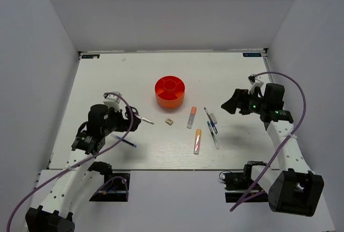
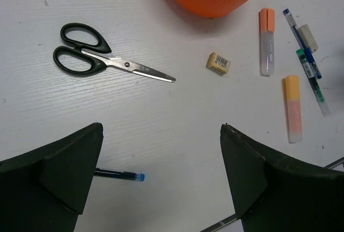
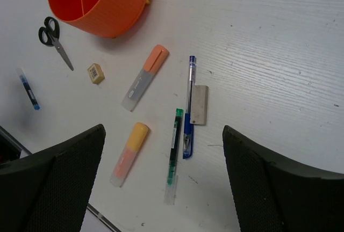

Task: Sort the stationery into containers
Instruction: Pick up the scissors from the center of the board.

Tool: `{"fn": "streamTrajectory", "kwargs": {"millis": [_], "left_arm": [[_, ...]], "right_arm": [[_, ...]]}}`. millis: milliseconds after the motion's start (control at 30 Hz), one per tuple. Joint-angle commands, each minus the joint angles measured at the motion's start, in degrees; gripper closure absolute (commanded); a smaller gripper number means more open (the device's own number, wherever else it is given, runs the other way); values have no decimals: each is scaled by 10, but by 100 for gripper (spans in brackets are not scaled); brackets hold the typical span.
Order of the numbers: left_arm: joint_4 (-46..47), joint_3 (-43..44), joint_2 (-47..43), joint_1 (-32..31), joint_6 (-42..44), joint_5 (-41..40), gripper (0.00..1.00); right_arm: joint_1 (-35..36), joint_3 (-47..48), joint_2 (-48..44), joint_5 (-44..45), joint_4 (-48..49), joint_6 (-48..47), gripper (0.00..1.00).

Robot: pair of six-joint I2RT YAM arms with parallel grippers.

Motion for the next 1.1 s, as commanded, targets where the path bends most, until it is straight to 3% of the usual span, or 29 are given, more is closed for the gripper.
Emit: {"fn": "streamTrajectory", "kwargs": {"millis": [0, 167, 267, 300, 367, 400, 467, 533, 567, 600, 633, 667, 700, 733, 767, 800, 967, 1067], "left_arm": [[2, 6, 3, -1, 5, 12, 0], [-6, 9, 27, -1, -6, -3, 1], [-13, 16, 45, 0, -12, -3, 9], [-15, 20, 51, 0, -12, -3, 12], [-14, 20, 60, 0, -15, -1, 34], [-15, 20, 63, 0, -15, 0, 55], [-21, 23, 74, -1, -18, -9, 100], [-27, 27, 79, 0, -24, -19, 100], [-31, 28, 89, -1, -30, -27, 100], [-31, 28, 94, 0, -32, -43, 100], [-33, 29, 105, 0, -38, -48, 94], [-37, 31, 119, -1, -43, -63, 81], [-48, 34, 128, 0, -62, -81, 46], [-52, 36, 155, 0, -70, -91, 42], [-72, 53, 185, 1, -79, -99, 32], [-82, 62, 216, 3, -122, -114, 29], [-119, 158, 329, 4, -225, -166, 36], [-122, 192, 399, 25, -277, -190, 66]], "right_arm": [[-7, 6, 6, 14, 2, 1, 9], [-13, -3, 6, 14, 3, -35, 9], [-14, -9, 6, 18, -2, -66, 9], [-14, -9, 9, 12, -4, -69, 14], [-15, -11, 6, 10, -13, -93, 63], [-14, -16, 4, 8, -6, -99, 100], [-14, -17, 12, 24, -8, -97, 100], [-14, -9, 19, 39, -23, -102, 100], [-14, 2, 28, 40, -28, -107, 56], [-14, 12, 34, 42, -46, -111, 28], [-14, 13, 35, 42, -51, -112, 15], [-14, 21, 42, 44, -52, -115, 14], [-14, 21, 40, 46, -52, -115, 21], [-12, 21, 39, 49, -54, -115, 36], [-12, 23, 39, 49, -53, -115, 69], [-12, 24, 38, 50, -54, -110, 76], [-12, 25, 31, 47, -53, -110, 74], [-11, 19, 16, 44, -50, -108, 73]]}}
